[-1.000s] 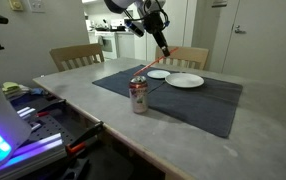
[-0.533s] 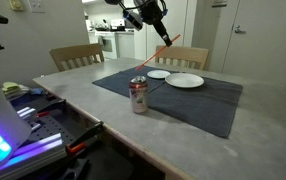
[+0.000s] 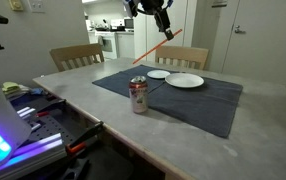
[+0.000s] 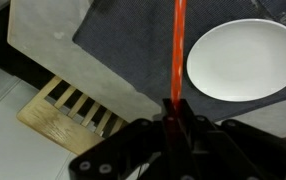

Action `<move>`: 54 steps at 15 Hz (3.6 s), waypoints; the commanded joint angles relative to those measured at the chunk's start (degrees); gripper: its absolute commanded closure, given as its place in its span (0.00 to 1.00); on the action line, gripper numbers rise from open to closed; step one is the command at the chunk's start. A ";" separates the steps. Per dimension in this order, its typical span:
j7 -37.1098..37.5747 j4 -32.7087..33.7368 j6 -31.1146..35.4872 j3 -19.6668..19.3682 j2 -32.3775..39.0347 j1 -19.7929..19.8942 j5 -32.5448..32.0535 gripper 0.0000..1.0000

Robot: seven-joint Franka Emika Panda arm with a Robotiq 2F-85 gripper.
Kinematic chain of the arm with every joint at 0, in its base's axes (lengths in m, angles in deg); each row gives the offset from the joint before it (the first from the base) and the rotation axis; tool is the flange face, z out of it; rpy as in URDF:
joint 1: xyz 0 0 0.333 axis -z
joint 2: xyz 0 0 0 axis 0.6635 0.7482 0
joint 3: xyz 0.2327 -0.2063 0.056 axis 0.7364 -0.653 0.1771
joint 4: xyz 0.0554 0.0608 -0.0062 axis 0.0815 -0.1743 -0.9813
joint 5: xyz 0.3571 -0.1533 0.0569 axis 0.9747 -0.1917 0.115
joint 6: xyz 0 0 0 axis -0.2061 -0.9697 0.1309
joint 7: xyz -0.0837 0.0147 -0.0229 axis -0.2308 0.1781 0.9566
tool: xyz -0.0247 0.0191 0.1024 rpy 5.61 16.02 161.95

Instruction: Put the straw in the drink can

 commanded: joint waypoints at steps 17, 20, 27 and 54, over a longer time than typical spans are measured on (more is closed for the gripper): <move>3.89 -3.27 -17.13 4.25 -11.53 3.05 -11.76 0.98; 5.27 -5.66 -14.56 4.11 -12.75 3.58 -12.42 0.98; 5.31 -7.69 -14.98 3.68 -10.68 5.07 -12.38 0.98; 16.05 -5.40 -12.91 2.86 0.34 6.21 -18.67 0.98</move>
